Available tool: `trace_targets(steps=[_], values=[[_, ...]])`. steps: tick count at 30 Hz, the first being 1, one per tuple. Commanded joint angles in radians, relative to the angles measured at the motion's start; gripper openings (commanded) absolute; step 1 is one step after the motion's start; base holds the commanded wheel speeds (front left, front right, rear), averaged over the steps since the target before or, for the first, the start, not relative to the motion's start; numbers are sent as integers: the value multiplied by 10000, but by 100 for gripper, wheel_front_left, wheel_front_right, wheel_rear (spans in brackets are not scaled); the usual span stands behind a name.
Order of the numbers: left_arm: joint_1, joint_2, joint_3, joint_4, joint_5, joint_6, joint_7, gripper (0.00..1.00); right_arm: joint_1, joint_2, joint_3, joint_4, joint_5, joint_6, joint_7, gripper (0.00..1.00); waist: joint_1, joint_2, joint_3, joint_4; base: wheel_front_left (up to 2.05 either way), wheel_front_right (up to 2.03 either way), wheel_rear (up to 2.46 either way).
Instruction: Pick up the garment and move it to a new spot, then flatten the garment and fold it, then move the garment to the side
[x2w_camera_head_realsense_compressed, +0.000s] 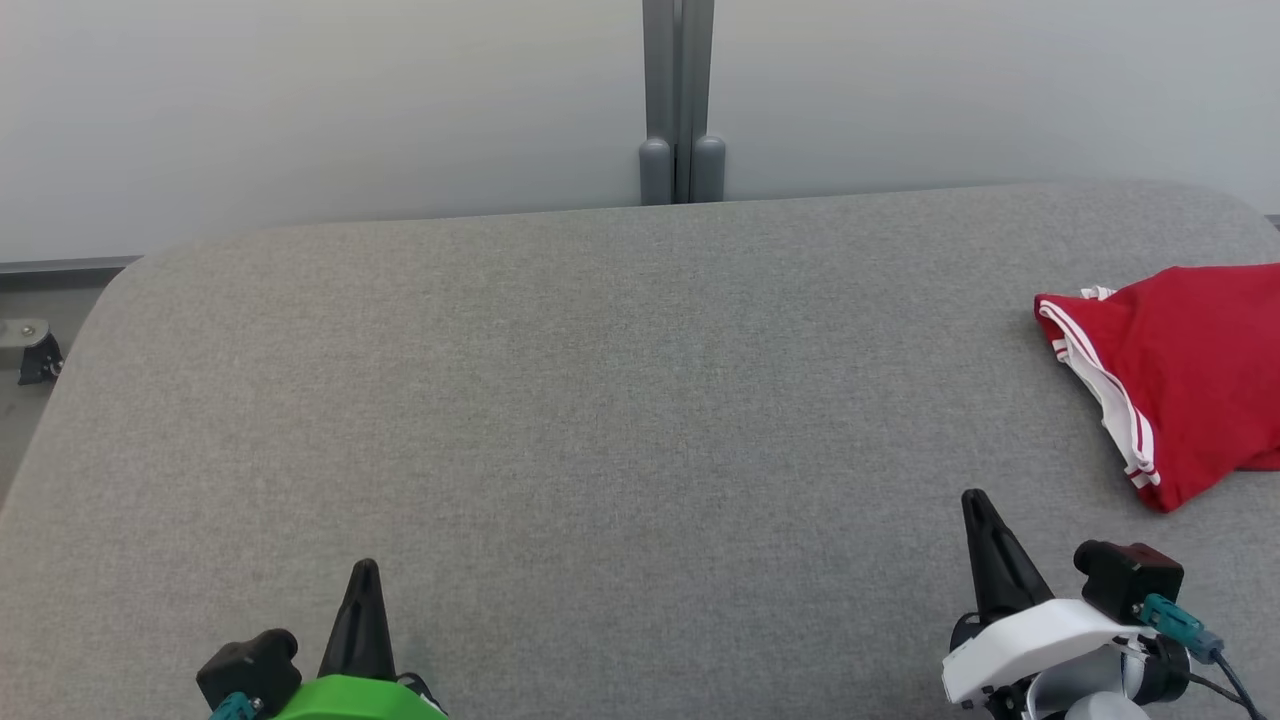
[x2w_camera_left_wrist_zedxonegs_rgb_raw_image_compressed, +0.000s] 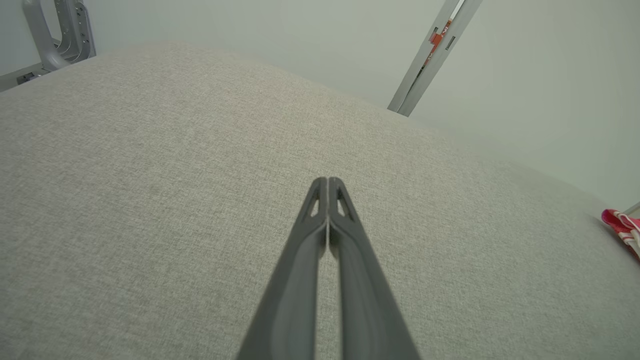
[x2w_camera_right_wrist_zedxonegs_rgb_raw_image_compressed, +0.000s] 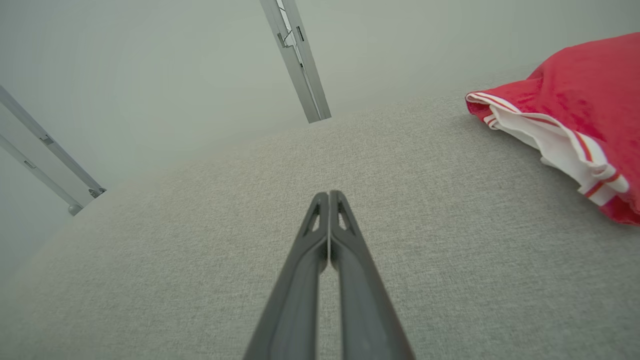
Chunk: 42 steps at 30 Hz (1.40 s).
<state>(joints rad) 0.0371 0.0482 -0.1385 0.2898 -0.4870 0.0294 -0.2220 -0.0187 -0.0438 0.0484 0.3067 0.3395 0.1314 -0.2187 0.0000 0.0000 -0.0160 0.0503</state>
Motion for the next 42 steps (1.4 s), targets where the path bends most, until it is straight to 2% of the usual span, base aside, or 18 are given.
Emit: trace_targets(steps=[1,19,42], values=[[-251,22,111,-181,-378,-82,78,0,-229,-22,-79,-197,452,-1,97,0,1,0,2,-6,0,0,0],[-574,47,675,-260,-3019,-453,848,0,-423,-36,-458,-318,3402,-3,877,0,1,0,31,-84,0,0,0],[-890,63,1258,-330,-5659,-833,1635,0,-607,-52,-840,-432,6372,-5,1663,0,0,0,68,-181,0,0,0]])
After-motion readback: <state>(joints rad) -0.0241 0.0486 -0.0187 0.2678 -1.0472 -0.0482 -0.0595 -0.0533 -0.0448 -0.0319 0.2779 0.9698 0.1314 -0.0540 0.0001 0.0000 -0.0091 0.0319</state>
